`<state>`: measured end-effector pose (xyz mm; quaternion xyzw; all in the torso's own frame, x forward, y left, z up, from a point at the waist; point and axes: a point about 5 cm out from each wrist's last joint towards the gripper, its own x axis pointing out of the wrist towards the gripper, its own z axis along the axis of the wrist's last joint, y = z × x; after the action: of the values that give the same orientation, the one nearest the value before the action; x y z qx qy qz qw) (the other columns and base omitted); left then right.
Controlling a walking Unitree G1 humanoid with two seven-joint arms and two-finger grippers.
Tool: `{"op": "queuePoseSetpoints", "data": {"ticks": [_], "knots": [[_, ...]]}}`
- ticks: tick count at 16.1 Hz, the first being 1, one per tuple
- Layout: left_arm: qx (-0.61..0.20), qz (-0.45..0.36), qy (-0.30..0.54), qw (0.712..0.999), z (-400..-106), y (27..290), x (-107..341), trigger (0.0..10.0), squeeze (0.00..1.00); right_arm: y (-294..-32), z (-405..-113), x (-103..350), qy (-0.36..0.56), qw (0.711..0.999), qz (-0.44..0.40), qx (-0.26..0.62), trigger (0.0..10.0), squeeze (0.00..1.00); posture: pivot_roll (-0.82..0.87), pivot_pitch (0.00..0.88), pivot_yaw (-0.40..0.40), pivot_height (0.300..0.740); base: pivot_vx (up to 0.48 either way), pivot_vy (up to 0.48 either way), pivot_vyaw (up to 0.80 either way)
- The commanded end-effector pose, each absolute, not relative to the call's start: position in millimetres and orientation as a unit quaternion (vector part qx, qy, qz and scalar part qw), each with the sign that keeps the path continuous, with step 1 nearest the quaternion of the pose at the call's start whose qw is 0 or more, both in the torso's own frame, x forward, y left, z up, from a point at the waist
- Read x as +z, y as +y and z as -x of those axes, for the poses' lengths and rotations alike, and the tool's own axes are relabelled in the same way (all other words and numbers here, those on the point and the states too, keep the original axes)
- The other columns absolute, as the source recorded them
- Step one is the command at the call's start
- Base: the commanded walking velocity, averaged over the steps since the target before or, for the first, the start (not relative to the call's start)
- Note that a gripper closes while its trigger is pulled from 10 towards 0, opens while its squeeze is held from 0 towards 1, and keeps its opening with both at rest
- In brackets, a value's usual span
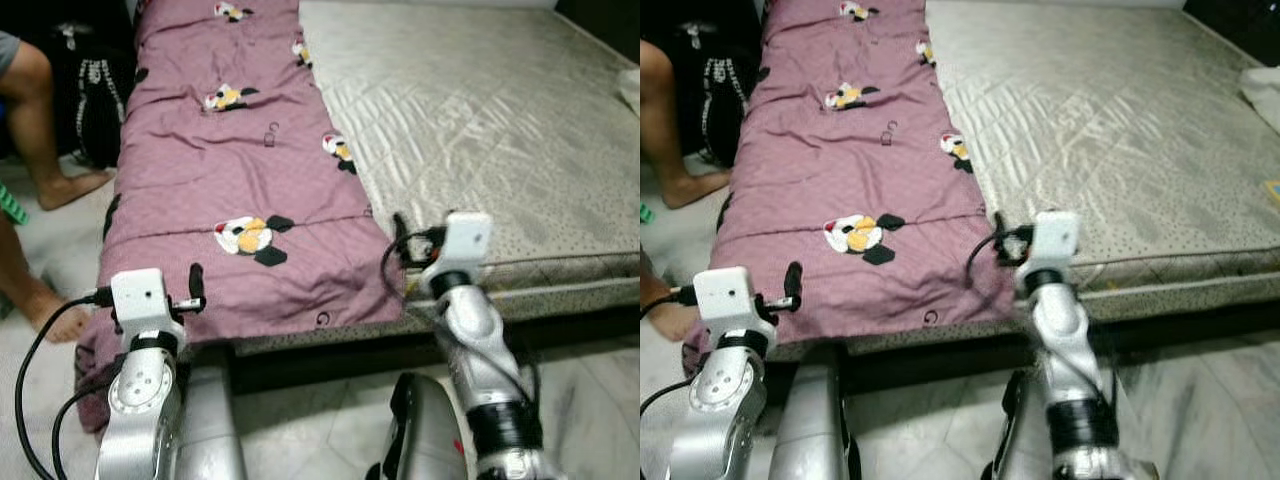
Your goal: Clean up the room
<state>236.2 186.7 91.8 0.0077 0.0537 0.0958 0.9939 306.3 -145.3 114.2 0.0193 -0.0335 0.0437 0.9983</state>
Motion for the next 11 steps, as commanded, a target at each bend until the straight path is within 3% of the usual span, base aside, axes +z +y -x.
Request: {"op": "queuePoseSetpoints", "data": {"ticks": [1,11], "knots": [[0.088,-0.011,0.05,0.995,-241,184,93,10.0,0.0,-147,-308,126,-0.052,0.997,-0.023,0.046,10.0,0.0,-0.01,0.0,-0.041,0.511,0.0,0.0,0.0],[0.072,-0.03,0.068,0.995,-258,169,84,10.0,0.0,-147,-305,118,-0.024,0.997,-0.017,0.073,10.0,0.0,-0.01,0.0,-0.062,0.626,0.0,0.0,0.0]]}}
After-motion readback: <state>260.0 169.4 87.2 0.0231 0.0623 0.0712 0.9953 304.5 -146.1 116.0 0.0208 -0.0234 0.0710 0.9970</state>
